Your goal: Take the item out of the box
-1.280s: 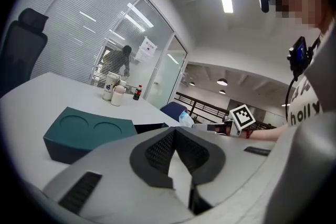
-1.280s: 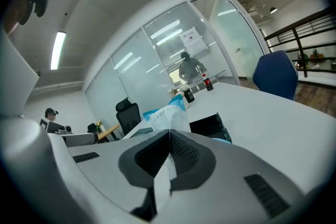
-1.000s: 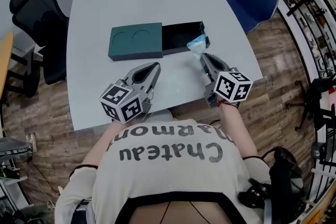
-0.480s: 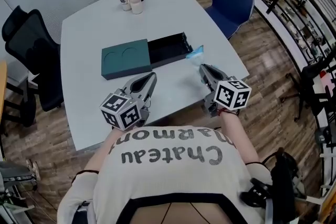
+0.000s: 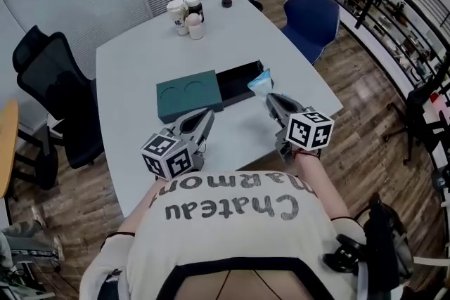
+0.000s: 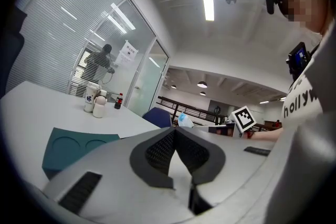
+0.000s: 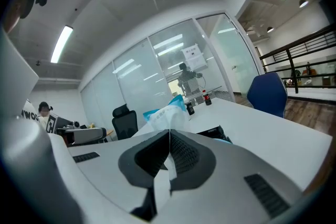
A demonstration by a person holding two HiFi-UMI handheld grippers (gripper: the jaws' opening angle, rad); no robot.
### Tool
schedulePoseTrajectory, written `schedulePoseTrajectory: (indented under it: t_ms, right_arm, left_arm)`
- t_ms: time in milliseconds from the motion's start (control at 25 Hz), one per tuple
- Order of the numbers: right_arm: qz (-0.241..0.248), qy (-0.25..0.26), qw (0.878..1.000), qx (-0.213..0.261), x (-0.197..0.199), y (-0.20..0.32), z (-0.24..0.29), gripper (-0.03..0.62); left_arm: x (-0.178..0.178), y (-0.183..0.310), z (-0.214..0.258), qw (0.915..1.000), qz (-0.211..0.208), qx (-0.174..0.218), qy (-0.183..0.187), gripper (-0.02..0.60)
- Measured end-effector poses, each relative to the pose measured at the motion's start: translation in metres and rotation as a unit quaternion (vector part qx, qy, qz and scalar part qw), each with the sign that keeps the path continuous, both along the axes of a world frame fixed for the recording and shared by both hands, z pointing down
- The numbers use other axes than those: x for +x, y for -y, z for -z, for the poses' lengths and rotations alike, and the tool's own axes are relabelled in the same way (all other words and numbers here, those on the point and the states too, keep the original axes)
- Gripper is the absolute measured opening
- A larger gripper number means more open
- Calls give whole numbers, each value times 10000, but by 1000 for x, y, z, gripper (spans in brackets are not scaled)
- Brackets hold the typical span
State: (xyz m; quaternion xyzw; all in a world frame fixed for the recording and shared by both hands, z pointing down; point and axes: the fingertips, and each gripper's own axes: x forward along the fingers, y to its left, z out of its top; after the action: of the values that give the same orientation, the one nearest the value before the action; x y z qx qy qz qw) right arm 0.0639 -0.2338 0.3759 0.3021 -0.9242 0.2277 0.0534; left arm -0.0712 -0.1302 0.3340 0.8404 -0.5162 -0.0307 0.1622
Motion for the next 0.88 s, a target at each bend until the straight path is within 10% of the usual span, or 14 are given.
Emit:
schedulePoseTrajectory:
  t_ms: [880]
  right_arm:
    - [-535,-205,9983,-122,-52,-101,-4,2]
  left_arm:
    - [-92,-103,-9,9997,-58,-101,-193,-12]
